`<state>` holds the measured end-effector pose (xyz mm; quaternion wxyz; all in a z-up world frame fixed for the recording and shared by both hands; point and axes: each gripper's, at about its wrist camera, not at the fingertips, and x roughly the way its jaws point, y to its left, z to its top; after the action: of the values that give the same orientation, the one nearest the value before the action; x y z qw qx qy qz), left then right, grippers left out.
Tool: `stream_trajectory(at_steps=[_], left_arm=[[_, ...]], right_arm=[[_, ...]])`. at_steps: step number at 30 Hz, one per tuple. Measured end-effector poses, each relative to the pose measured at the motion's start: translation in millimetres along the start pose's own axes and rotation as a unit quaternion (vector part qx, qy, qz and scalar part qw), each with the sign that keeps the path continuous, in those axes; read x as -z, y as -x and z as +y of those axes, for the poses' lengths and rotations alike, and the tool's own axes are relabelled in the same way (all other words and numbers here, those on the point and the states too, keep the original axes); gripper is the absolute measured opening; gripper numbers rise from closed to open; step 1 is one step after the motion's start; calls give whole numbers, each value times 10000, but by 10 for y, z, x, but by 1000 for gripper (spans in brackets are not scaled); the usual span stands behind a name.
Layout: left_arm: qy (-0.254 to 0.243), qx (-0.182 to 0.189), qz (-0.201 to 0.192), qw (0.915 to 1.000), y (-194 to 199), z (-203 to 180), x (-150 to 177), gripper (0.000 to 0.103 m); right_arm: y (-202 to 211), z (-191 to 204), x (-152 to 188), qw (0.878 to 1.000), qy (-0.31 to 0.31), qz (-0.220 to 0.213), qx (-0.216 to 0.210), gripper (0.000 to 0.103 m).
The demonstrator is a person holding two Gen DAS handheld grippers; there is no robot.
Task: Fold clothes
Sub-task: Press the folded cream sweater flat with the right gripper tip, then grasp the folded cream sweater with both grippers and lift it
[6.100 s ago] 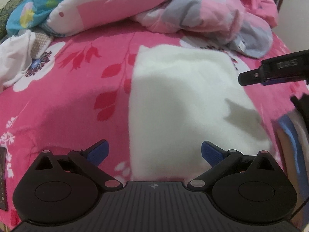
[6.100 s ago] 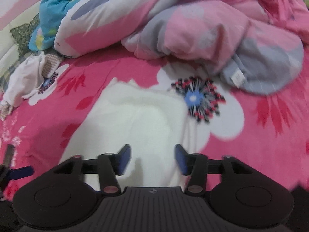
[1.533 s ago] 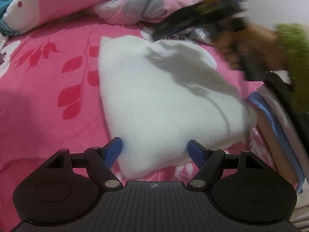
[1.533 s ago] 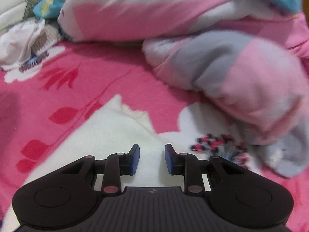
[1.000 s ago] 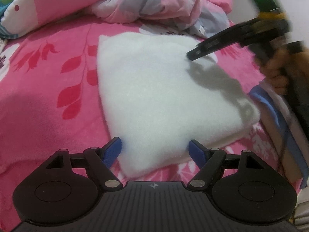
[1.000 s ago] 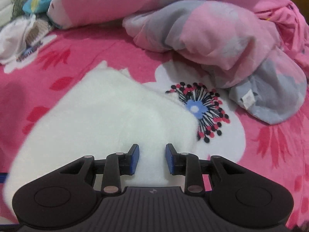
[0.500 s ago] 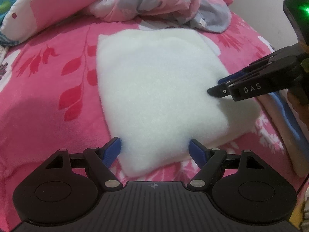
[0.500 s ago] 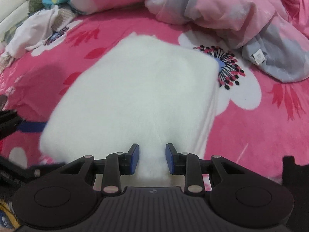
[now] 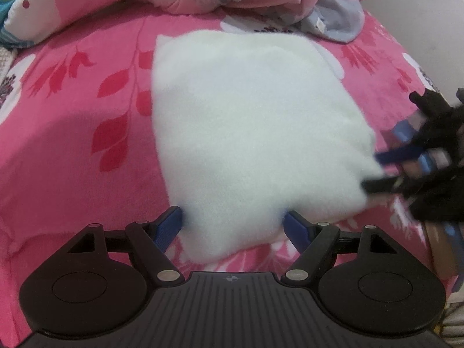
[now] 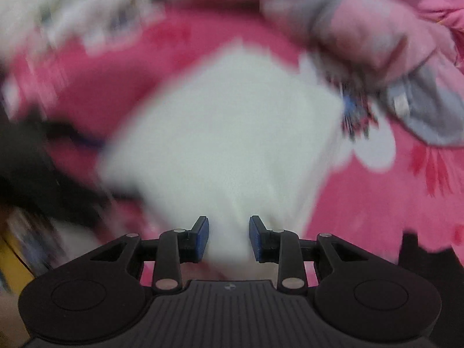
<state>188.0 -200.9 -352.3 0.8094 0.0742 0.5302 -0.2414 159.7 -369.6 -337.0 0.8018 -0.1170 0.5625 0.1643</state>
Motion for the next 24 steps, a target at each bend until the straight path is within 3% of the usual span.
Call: stream_trajectory(at_steps=[1,4,6,9,11,15,18,22,24], left_arm=[[-16,10,27,10000,12,1,-17,76],[82,117,-42,9999,112,76,-67,76],[429,306,-263,9983,211,236,-111,76],[1140,705,-478,9898,250,542,-217,79],[1707,1033,-423,9790,151,777,-295,82],[2548,1637,-226,9528,-262,1177,-411,83],[2937,2091,-6,9328,-561,1372,-474,83],[3222,2492,55,9133,-825,1494,-508,85],[3318,2615,63,9064,-925,1508,-513,88]], right_arm=[[-121,18,56,9995,109,227,164,37],[-104,-134,11,9983,-558,118,-79,37],[2,-279,-38,9936,-1075,-121,-319,39],[137,-595,-71,9789,-1887,-564,-552,50],[82,-831,-127,9648,-2416,-731,-743,64],[-252,-1341,-263,9291,-3376,-890,-1217,77],[-607,-1623,-334,9078,-3830,-826,-1495,83],[-1022,-1832,-337,8788,-4309,-727,-1917,88],[-1172,-1889,-299,8611,-4499,-798,-2231,101]])
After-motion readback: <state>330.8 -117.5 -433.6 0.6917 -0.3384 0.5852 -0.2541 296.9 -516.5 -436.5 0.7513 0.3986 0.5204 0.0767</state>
